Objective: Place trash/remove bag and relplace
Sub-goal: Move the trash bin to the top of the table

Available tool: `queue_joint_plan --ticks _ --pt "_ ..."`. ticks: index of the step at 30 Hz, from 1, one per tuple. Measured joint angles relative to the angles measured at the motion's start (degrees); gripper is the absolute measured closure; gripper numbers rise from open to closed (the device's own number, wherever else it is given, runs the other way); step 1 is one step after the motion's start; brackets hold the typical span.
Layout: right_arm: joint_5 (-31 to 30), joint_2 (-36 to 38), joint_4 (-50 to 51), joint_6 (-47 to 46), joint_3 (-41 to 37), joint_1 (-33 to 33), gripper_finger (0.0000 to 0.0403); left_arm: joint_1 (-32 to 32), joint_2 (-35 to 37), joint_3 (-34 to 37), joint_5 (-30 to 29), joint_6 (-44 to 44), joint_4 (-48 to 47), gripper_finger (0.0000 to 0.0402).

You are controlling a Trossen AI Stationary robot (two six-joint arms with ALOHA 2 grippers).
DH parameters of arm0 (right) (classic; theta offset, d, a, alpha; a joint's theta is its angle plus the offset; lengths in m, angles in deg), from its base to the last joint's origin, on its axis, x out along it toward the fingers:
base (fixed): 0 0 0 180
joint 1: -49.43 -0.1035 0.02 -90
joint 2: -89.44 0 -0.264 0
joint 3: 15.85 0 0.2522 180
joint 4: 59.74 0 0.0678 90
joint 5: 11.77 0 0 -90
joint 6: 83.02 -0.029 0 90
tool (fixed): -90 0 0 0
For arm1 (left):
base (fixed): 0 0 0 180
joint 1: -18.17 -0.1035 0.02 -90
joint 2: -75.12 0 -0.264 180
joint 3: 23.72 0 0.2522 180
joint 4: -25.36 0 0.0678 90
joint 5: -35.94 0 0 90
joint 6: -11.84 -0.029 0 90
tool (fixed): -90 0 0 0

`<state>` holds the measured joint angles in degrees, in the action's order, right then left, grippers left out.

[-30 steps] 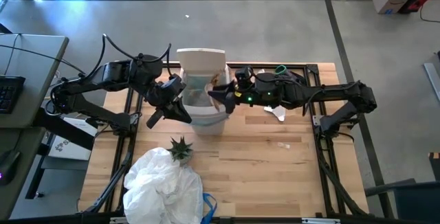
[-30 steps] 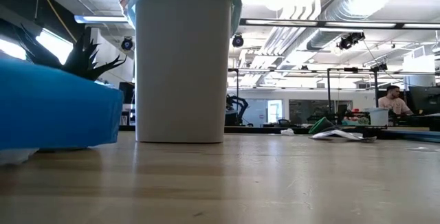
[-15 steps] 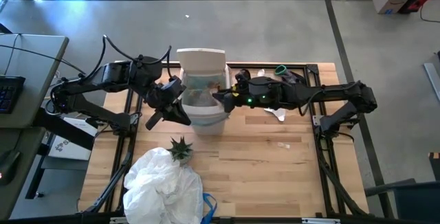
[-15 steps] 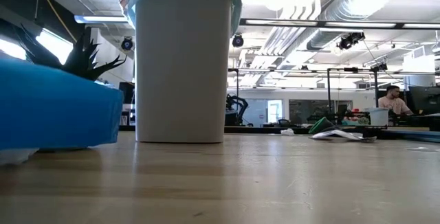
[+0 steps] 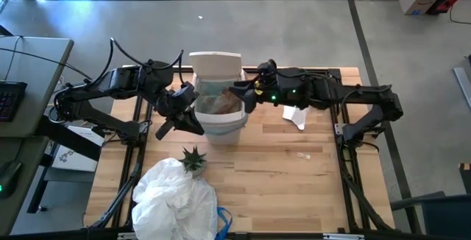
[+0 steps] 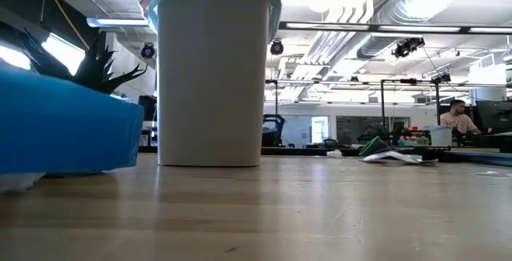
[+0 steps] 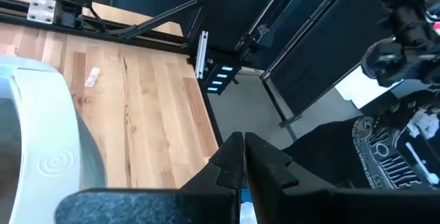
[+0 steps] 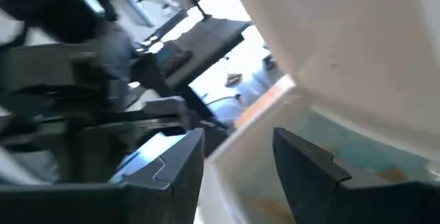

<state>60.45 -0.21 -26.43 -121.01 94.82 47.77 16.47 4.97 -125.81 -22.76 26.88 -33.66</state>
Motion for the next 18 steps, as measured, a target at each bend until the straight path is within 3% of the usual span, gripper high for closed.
queue_joint_plan --ticks 4,8,14,18 --pt "4.9 0.0 1.8 -0.1 2.0 -0.8 0.0242 1.4 0.0 0.0 0.4 0.4 -1.0 0.0402" --pt "8.5 -0.1 11.8 -4.0 4.1 -3.2 0.0242 3.8 0.0 0.3 4.8 0.5 -1.5 0.0402" --pt "8.4 0.0 24.9 -10.0 4.8 -10.1 0.0242 6.1 -1.5 1.4 4.3 -0.2 -0.9 0.0402" --pt "5.2 0.0 32.1 -15.6 3.9 -14.0 0.0242 5.9 -4.0 1.4 3.5 -0.6 2.3 0.0402"
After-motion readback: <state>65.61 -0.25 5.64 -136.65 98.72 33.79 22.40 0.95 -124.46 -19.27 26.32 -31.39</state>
